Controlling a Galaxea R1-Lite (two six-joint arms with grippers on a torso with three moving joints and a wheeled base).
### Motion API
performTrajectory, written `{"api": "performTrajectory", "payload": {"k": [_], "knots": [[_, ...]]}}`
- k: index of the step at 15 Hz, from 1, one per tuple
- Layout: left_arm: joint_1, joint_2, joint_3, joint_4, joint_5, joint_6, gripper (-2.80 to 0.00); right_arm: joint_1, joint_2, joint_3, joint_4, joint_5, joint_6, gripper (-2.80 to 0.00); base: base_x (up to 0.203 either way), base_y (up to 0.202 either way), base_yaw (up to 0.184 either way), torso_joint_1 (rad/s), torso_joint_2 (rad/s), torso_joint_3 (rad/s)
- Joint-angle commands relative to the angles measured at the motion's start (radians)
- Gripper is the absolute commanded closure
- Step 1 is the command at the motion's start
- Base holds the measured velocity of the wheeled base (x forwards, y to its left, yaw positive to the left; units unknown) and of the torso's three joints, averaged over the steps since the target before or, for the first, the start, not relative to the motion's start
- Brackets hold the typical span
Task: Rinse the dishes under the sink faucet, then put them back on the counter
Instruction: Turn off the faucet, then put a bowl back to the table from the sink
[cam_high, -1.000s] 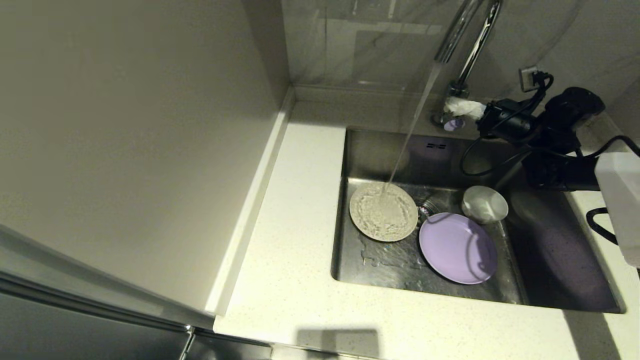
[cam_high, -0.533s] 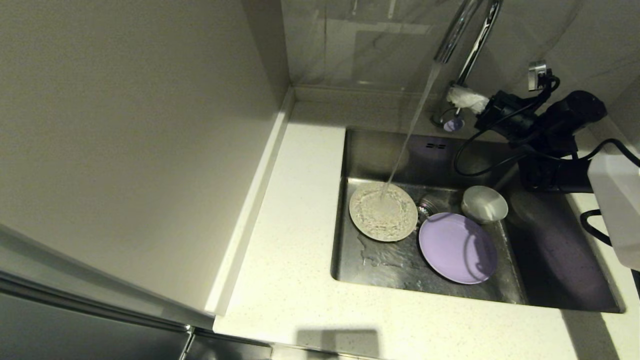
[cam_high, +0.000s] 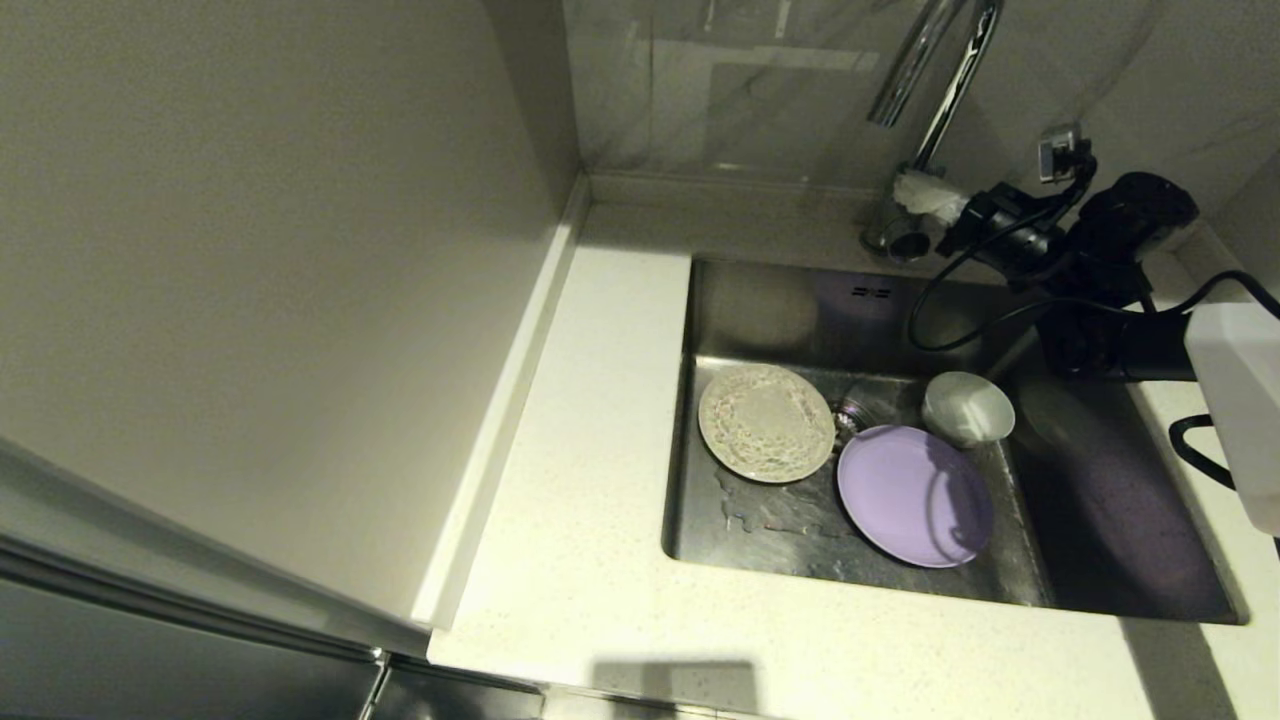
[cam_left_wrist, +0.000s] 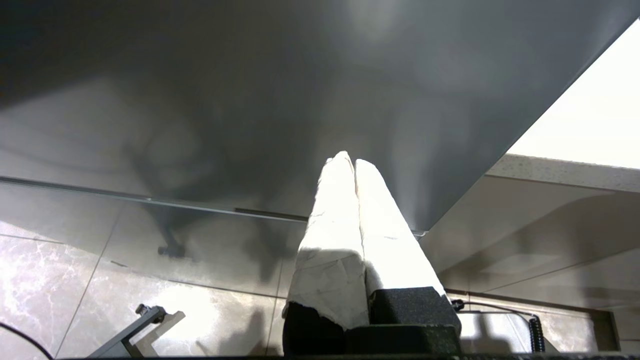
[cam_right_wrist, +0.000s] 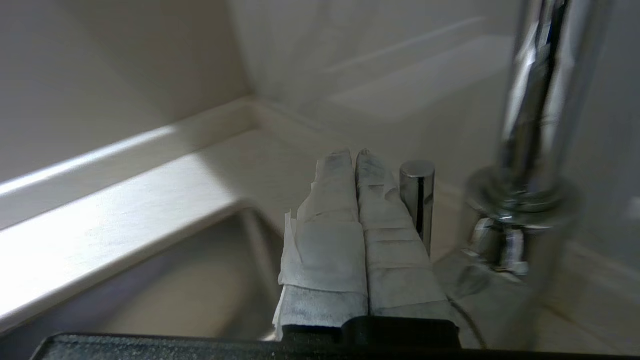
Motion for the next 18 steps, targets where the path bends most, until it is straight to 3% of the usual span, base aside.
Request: {"api": "performTrajectory", "payload": {"k": [1,7,9,13,16,18], "knots": [[0.000,-0.002,0.000,-0.001,0.001,0.000,0.00,-0.002,0.003,0.000,-0.004,-0.067,-0.007,0.00,0.000,0.000,0.000,0.000,0.00,0.000],[0.000,-0.002,0.000,-0.001,0.001,0.000,0.00,0.004,-0.004,-0.003,-0.008,-0.097,-0.002,0.00,0.000,0.000,0.000,0.000,0.00,0.000],[0.000,-0.002,0.000,-0.001,0.001,0.000,0.00,0.003,-0.026,0.006,-0.006,-0.096,0.036,0.00,0.000,0.000,0.000,0.000,0.00,0.000],[0.000,-0.002,0.000,-0.001,0.001,0.000,0.00,0.004,-0.191,0.119,0.034,-0.049,0.226,0.00,0.000,0.000,0.000,0.000,0.00,0.000],[0.000,-0.002,0.000,-0.001,0.001,0.000,0.00,0.001,-0.354,0.232,0.077,0.084,0.445,0.00,0.000,0.000,0.000,0.000,0.00,0.000],[0.000,-0.002,0.000,-0.001,0.001,0.000,0.00,0.000,-0.429,0.281,0.085,0.160,0.545,0.00,0.000,0.000,0.000,0.000,0.00,0.000]]}}
